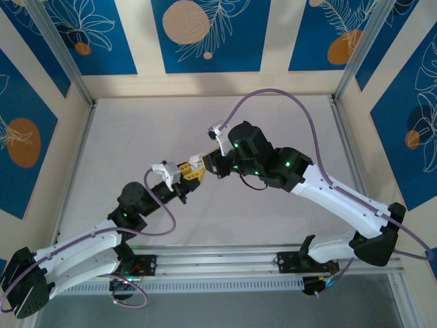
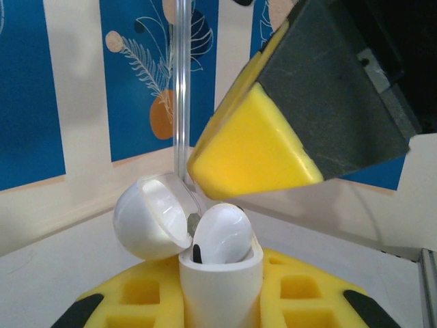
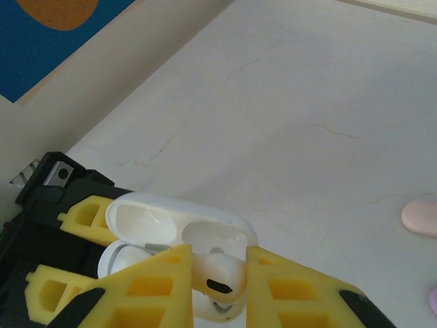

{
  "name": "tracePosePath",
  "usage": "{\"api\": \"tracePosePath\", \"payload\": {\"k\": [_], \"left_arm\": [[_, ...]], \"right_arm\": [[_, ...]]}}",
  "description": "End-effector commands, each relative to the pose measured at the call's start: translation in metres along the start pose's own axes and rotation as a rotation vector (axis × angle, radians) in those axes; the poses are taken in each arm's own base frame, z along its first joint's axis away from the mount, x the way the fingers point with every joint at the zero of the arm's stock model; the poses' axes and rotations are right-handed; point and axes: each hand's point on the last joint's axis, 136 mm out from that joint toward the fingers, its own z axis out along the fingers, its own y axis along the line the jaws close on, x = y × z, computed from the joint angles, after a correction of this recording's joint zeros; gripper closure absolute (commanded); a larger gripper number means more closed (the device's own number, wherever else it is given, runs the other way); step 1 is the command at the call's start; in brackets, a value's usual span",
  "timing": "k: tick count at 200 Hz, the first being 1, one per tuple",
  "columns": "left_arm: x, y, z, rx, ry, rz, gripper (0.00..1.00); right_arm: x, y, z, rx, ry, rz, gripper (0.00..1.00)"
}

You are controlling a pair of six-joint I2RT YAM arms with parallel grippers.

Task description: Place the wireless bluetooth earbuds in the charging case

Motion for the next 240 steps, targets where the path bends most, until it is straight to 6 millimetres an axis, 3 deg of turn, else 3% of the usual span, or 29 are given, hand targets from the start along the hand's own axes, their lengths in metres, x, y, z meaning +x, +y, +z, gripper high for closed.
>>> {"api": "tracePosePath", "payload": {"k": [1,56,108,211,240], "left_arm": [[-0.035,-0.001,-0.002,-0.015,-0.110,-0.009,0.88],[-0.040,0.006,-0.006,-0.056,-0.147,-0.020,0.88],[-0.041,0.000,-0.005,-0.021,-0.146,-0.009,0.88],[-0.034,-0.003,-0.004,-0.004,-0.111,0.026,0.88],[-0.030,-0.007,-0.003,0.019,-0.094,0.048,0.88]], "right_arm": [[0.002,0.005,0.002,-0.012,-0.001,-0.030,0.80],[0.010,0.009,0.001,-0.039,0.016,-0.059,0.78],[0.016,0.017,-0.003,-0.108,0.052,-0.032,0.73],[-0.007,0.017,-0.027,-0.174,-0.008,0.066,0.55],[-0.018,0.007,-0.034,-0.152,-0.045,0.108,0.51]]}}
